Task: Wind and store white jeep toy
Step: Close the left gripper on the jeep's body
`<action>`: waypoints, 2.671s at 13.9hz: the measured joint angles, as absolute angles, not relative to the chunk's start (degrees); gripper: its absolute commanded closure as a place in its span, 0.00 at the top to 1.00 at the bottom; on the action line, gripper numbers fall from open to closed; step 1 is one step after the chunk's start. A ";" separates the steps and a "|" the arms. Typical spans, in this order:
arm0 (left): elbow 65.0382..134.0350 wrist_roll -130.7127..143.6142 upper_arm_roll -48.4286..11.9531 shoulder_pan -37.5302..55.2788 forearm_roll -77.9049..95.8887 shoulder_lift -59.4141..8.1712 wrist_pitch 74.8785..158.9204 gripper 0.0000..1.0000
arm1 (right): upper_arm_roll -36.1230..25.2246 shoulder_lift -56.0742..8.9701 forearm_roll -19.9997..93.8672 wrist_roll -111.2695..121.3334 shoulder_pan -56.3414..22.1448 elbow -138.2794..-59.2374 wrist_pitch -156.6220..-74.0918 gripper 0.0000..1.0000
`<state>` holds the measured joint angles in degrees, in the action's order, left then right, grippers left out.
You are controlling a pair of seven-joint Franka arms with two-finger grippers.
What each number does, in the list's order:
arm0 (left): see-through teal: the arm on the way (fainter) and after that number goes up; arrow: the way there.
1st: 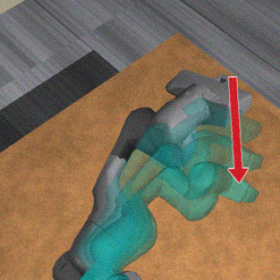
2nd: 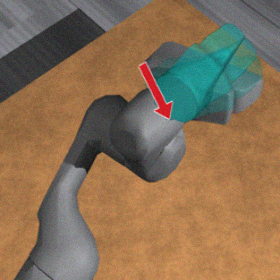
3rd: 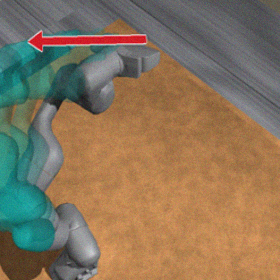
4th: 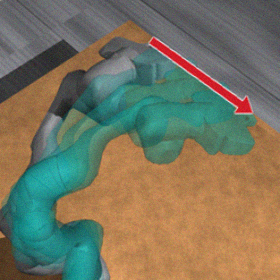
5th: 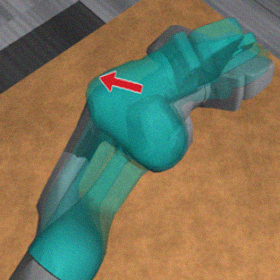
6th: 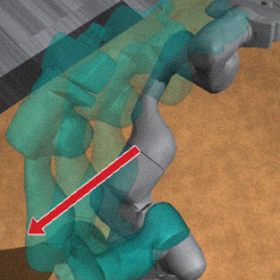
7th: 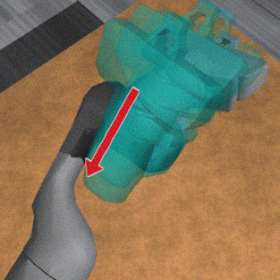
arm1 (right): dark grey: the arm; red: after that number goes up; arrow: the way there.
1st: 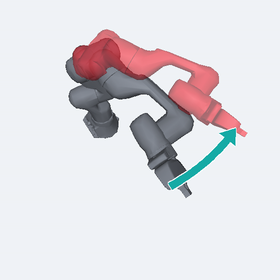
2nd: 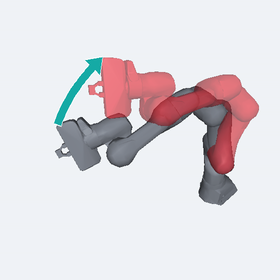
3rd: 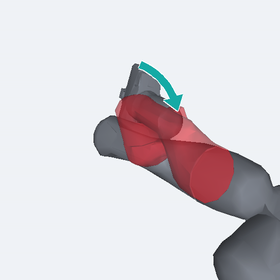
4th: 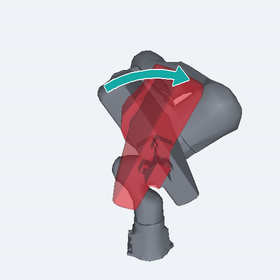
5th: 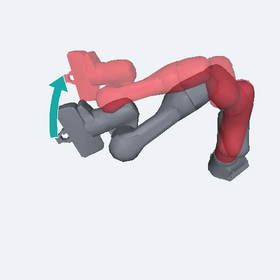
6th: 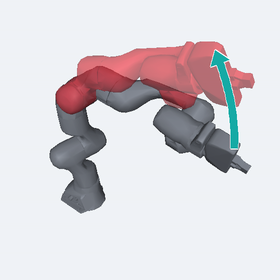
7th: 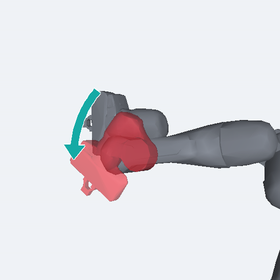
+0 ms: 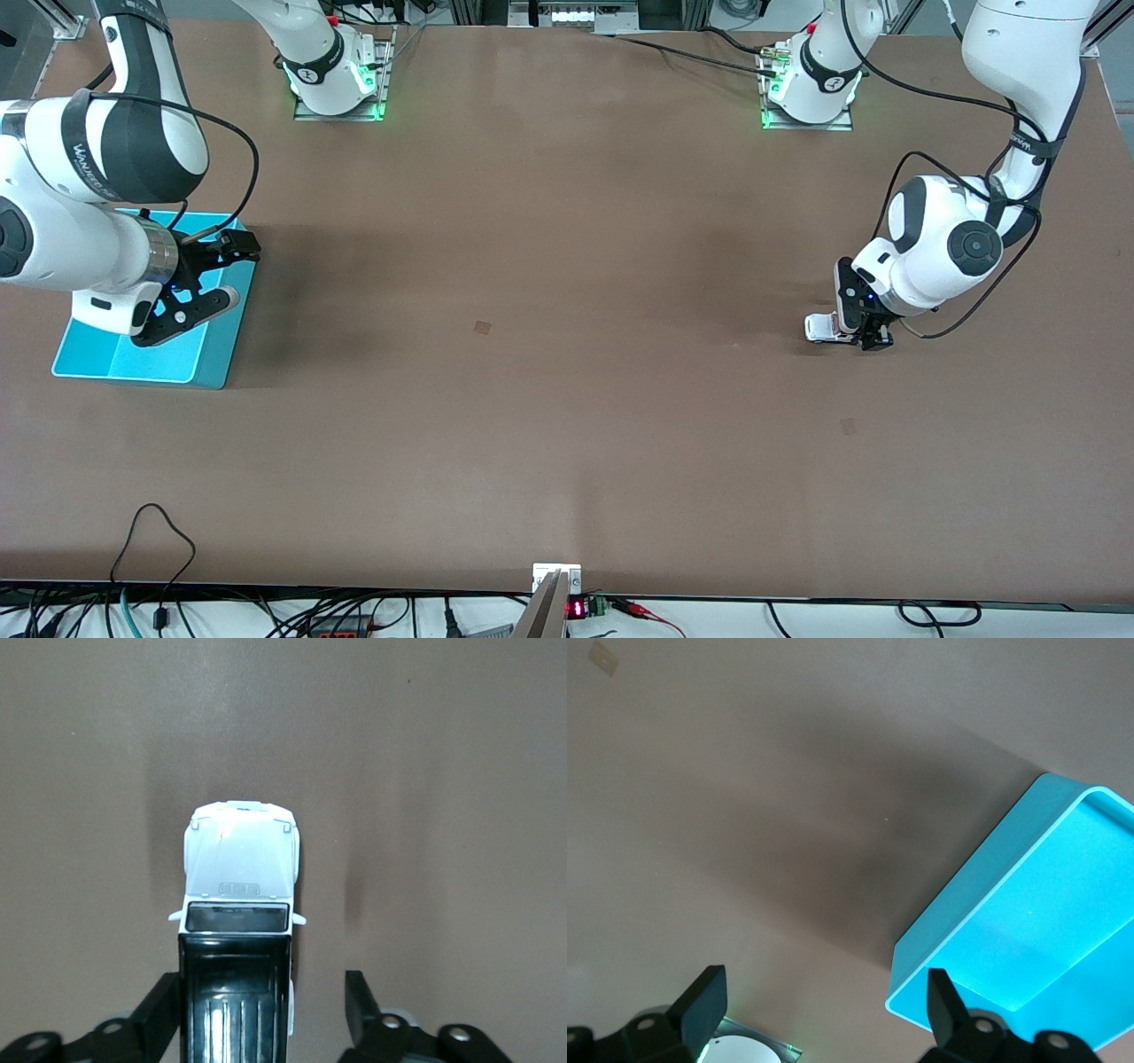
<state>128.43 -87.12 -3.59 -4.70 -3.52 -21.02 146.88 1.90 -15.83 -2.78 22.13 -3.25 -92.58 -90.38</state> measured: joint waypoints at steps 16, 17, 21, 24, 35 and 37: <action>128.33 -87.20 -3.72 -4.70 -3.52 -20.92 147.83 0.25 | 1.90 -15.83 -2.78 22.21 -3.24 -92.58 -90.38 1.00; 128.33 -87.20 -3.72 -4.70 -3.52 -20.92 147.81 0.25 | 1.90 -15.83 -2.78 22.21 -3.24 -92.58 -90.38 1.00; 128.33 -87.20 -3.72 -4.70 -3.52 -20.92 147.80 0.16 | 1.90 -15.83 -2.78 22.21 -3.24 -92.58 -90.38 1.00; 128.33 -87.20 -3.72 -4.70 -3.52 -20.92 147.80 0.06 | 1.90 -15.83 -2.78 22.22 -3.24 -92.58 -90.38 1.00; 128.32 -87.23 -3.71 -5.74 -3.52 -20.93 147.78 0.09 | 1.90 -15.83 -2.78 22.24 -3.24 -92.58 -90.38 1.00; 128.32 -87.26 -3.71 -6.21 -3.52 -20.94 147.77 0.10 | 1.90 -15.83 -2.78 22.25 -3.24 -92.58 -90.38 1.00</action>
